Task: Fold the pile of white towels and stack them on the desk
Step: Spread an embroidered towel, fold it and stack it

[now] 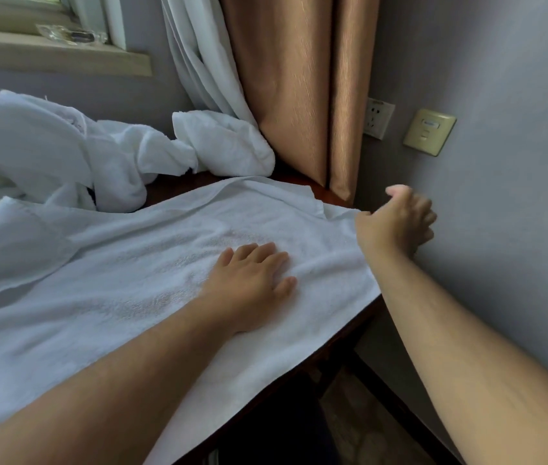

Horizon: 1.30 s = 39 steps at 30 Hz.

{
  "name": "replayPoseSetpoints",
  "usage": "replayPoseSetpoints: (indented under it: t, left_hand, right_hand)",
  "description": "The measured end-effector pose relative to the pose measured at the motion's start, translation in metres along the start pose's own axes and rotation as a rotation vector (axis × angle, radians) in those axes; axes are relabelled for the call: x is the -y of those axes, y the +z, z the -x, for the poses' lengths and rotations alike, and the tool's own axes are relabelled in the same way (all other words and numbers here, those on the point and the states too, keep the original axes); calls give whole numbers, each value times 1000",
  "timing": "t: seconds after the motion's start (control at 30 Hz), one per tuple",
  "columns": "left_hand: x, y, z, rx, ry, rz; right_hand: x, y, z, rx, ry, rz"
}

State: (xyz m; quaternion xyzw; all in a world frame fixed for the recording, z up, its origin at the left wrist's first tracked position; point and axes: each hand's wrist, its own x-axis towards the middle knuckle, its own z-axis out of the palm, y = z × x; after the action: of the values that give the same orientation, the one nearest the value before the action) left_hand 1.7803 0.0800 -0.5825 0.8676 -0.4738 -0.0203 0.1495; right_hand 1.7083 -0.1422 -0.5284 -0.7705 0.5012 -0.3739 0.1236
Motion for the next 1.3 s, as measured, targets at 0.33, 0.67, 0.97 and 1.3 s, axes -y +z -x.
replayPoseSetpoints:
  t: [0.33,0.67,0.97,1.3]
  left_hand:
    - [65,-46,-18,-71,-304,266]
    - [126,-55,-40,-120,-462,-44]
    - [164,-52,-36,-459,-533,-185]
    - [159,-64,-32,-681,-341,48]
  right_hand:
    - [49,49,37,746,-398,-84]
    - [101,110,4,450,-265,347]
    - [190,156,7,654,-14,-63]
    - [218,161,-8,873,-26,198]
